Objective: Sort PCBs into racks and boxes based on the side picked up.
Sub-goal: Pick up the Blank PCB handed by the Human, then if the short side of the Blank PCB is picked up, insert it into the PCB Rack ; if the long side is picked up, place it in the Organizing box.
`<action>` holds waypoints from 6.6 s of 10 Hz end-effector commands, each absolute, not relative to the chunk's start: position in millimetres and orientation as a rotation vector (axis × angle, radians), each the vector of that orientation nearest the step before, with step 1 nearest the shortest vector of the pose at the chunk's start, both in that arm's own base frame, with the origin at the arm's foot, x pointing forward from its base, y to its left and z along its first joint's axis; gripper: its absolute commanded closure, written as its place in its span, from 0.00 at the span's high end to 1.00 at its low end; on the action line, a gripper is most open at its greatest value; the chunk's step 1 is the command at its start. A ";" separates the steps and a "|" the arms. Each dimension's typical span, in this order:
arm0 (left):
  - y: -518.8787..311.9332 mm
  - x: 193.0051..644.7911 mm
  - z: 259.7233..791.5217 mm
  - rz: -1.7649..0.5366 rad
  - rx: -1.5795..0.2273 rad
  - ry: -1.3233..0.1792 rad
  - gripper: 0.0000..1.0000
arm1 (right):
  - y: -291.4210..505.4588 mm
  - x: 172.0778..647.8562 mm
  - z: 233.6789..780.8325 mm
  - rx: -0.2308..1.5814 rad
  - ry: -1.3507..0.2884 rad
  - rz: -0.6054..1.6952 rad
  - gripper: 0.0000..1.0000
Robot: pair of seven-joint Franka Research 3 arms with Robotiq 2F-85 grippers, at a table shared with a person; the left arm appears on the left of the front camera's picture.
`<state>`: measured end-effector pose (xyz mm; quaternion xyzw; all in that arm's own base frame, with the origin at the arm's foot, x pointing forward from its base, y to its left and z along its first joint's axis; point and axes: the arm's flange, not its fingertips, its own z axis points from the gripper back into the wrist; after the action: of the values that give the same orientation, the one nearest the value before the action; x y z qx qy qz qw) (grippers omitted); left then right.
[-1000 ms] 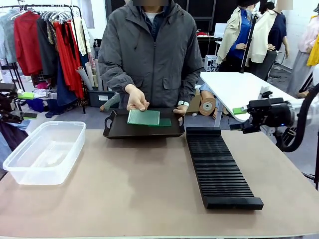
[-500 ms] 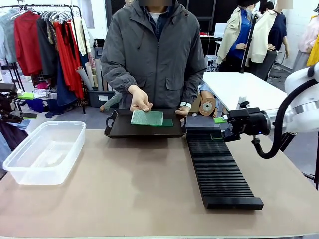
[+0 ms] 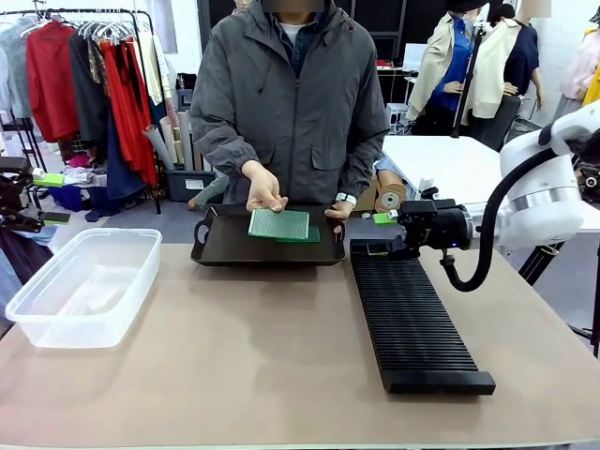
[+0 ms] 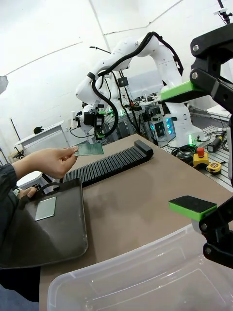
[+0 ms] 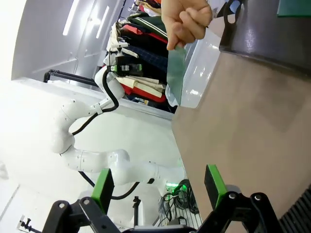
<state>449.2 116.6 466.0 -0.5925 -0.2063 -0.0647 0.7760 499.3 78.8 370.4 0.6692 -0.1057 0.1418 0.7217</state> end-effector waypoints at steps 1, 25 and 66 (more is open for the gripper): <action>117.3 448.4 467.4 -0.130 -1.282 -0.440 1.00 | 97.6 518.0 364.7 1.493 -0.274 0.297 1.00; 117.3 448.4 467.4 -0.130 -1.282 -0.440 1.00 | 214.0 587.8 330.6 1.549 -0.209 0.242 0.00; 117.3 448.4 467.4 -0.130 -1.282 -0.440 1.00 | 160.5 580.9 350.5 1.551 -0.228 0.397 0.00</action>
<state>449.2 116.7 466.0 -0.5925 -0.2063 -0.0646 0.7760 581.0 174.1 339.5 0.6916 -0.0895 0.1526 0.7003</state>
